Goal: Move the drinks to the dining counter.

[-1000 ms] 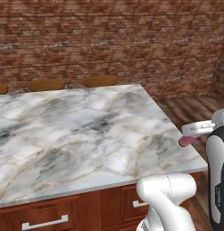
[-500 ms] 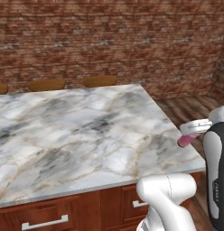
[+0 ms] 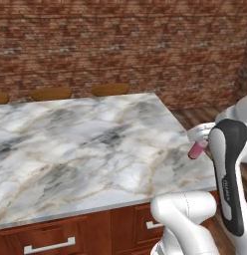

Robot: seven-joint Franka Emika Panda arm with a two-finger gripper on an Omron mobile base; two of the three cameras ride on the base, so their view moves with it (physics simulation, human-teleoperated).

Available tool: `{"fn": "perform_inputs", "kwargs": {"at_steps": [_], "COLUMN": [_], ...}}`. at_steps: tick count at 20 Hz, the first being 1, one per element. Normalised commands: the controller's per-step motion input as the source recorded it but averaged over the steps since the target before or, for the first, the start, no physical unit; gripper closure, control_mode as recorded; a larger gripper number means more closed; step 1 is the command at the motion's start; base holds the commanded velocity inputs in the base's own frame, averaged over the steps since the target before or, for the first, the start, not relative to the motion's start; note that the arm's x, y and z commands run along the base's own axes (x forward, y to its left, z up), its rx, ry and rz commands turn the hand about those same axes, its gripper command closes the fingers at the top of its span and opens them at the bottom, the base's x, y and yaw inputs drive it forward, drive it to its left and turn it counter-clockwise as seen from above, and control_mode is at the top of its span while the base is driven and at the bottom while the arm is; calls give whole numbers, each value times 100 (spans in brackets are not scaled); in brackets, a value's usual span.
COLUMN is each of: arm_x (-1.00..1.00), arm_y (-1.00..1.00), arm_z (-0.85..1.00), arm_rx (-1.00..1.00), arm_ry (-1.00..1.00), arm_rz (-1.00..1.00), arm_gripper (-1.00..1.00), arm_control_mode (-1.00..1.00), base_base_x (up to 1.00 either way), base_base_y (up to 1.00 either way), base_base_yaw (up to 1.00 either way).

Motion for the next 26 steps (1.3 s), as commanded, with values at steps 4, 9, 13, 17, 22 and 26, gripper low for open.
{"fn": "perform_inputs", "kwargs": {"at_steps": [4,9,13,17,22,26], "arm_x": [47,45,33,26,23,21], "arm_y": [13,3,0,0,0,0], "arm_z": [-32,-32,-26,-29,-33,-30], "arm_rx": [-6,-6,-1,0,0,0], "arm_ry": [0,0,1,0,3,4], "arm_rz": [0,0,0,0,0,0], "arm_gripper": [100,100,100,100,100,100], "arm_control_mode": [-100,-100,-100,-100,-100,-100], "base_base_x": [0,0,0,0,0,0], "base_base_y": [0,0,0,0,0,0], "base_base_yaw": [0,0,0,0,0,0]}}
